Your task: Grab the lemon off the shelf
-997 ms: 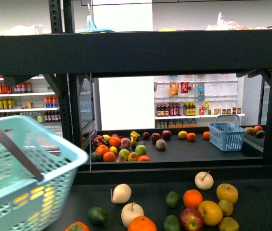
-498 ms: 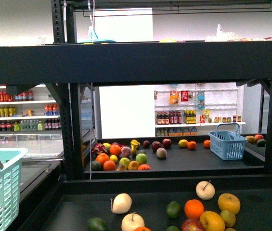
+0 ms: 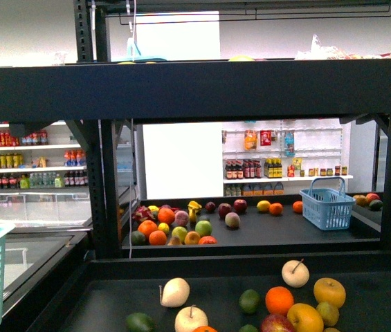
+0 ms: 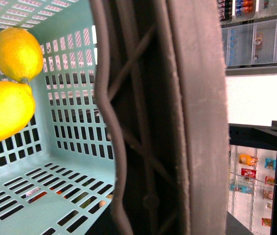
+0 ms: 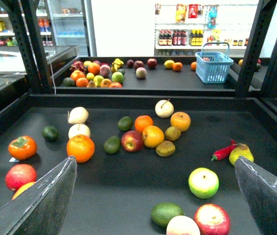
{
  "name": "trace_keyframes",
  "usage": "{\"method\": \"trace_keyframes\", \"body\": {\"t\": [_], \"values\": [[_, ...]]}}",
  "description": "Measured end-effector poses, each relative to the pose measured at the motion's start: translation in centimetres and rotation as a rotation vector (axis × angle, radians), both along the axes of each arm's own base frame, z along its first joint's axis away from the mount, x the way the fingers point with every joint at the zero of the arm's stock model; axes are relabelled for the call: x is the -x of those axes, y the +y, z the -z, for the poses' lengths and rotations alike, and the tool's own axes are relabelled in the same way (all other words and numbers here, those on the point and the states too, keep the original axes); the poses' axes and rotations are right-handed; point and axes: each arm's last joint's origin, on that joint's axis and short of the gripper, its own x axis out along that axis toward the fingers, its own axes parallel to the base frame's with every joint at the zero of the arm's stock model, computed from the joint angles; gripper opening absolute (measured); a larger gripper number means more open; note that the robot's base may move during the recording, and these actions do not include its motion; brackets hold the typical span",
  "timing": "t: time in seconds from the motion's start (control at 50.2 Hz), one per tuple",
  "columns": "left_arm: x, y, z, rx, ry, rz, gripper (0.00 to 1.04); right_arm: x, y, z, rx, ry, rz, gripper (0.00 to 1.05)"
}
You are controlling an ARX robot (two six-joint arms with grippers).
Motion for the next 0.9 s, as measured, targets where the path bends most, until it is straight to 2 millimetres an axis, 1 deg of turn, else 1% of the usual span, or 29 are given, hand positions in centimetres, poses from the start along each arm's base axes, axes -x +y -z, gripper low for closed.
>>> {"method": "trace_keyframes", "body": {"t": [0.12,0.199,0.518,0.538,0.558,0.678,0.698,0.777,0.897], "values": [[-0.5,1.1,-0.3,-0.014,0.017,0.019,0.15,0.0,0.0,0.0,0.0,0.0,0.0,0.97],[-0.5,1.5,-0.4,-0.021,0.02,0.02,0.15,0.0,0.0,0.0,0.0,0.0,0.0,0.97],[-0.3,2.0,-0.1,-0.04,0.022,0.035,0.15,0.0,0.0,0.0,0.0,0.0,0.0,0.97],[-0.3,2.0,-0.1,-0.04,0.022,0.037,0.16,0.0,0.0,0.0,0.0,0.0,0.0,0.97],[-0.3,2.0,-0.1,-0.057,0.027,0.044,0.2,0.0,0.0,0.0,0.0,0.0,0.0,0.97],[-0.2,2.1,0.4,-0.126,0.052,0.07,0.5,0.0,0.0,0.0,0.0,0.0,0.0,0.97],[1.5,1.3,-1.0,-0.175,0.096,0.117,0.98,0.0,0.0,0.0,0.0,0.0,0.0,0.97],[2.5,1.0,-2.1,-0.193,0.102,0.122,0.96,0.0,0.0,0.0,0.0,0.0,0.0,0.97],[4.3,0.7,-3.6,-0.217,0.109,0.122,0.97,0.0,0.0,0.0,0.0,0.0,0.0,0.97]]}}
